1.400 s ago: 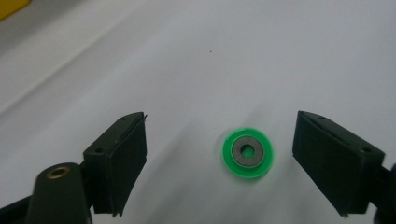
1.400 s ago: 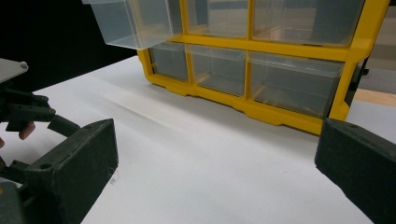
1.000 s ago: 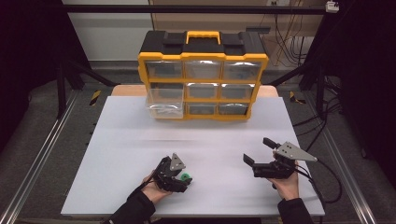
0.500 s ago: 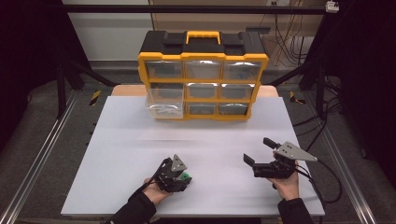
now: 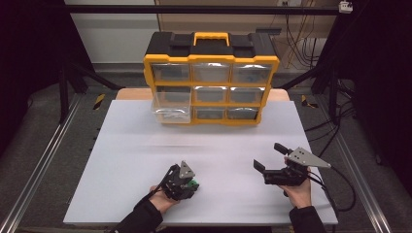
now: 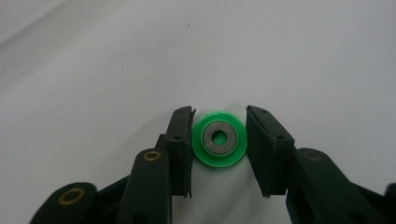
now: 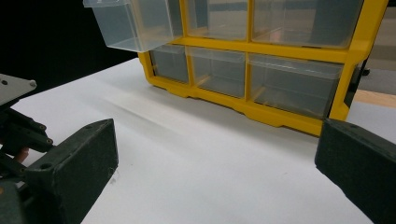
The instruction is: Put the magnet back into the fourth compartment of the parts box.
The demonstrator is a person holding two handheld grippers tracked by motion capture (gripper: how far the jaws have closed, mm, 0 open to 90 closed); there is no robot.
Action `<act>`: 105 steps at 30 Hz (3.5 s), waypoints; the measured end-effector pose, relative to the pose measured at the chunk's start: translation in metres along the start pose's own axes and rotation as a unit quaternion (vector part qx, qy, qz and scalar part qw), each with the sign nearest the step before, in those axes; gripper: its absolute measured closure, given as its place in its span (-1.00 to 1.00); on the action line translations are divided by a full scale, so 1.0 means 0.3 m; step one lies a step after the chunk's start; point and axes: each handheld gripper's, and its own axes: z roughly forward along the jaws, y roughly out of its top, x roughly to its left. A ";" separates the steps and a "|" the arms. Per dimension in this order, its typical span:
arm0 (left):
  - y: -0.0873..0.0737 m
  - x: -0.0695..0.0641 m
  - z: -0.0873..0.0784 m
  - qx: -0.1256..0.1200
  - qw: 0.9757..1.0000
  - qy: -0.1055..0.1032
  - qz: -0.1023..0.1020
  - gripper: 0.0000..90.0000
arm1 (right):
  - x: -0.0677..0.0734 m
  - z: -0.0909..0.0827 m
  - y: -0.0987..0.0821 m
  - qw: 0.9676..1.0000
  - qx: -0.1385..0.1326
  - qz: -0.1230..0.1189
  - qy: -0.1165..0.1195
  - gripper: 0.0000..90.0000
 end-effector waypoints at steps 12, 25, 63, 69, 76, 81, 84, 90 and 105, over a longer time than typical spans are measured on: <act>0.002 0.001 -0.008 -0.005 1.000 0.000 0.000 0.38 | 0.001 0.001 -0.001 1.000 0.002 0.002 0.001 -1.00; 0.014 0.013 -0.057 -0.024 1.000 0.005 0.001 0.38 | 0.002 0.003 -0.001 1.000 0.001 0.002 0.002 -1.00; 0.082 0.109 -0.251 -0.111 0.993 0.026 -0.028 0.38 | -0.001 0.005 -0.004 1.000 0.006 -0.002 -0.001 -1.00; 0.099 0.133 -0.287 -0.128 0.991 0.031 -0.034 0.38 | -0.001 0.007 -0.005 1.000 0.007 -0.003 0.002 -1.00; 0.124 0.156 -0.316 -0.143 0.988 0.037 -0.034 0.38 | -0.002 0.007 -0.006 1.000 0.006 -0.001 -0.001 -1.00; 0.144 0.168 -0.341 -0.157 0.986 0.041 -0.035 0.38 | -0.002 0.008 -0.006 1.000 0.007 -0.001 -0.001 -1.00; 0.150 0.175 -0.355 -0.164 0.985 0.042 -0.038 0.38 | -0.001 0.008 -0.007 1.000 0.009 0.000 -0.002 -1.00; 0.171 0.192 -0.387 -0.177 0.982 0.046 -0.038 0.38 | -0.001 0.010 -0.008 1.000 0.010 -0.002 -0.002 -1.00; 0.251 0.212 -0.471 -0.197 0.978 0.061 -0.025 0.38 | 0.000 0.009 -0.007 1.000 0.008 -0.001 -0.002 -1.00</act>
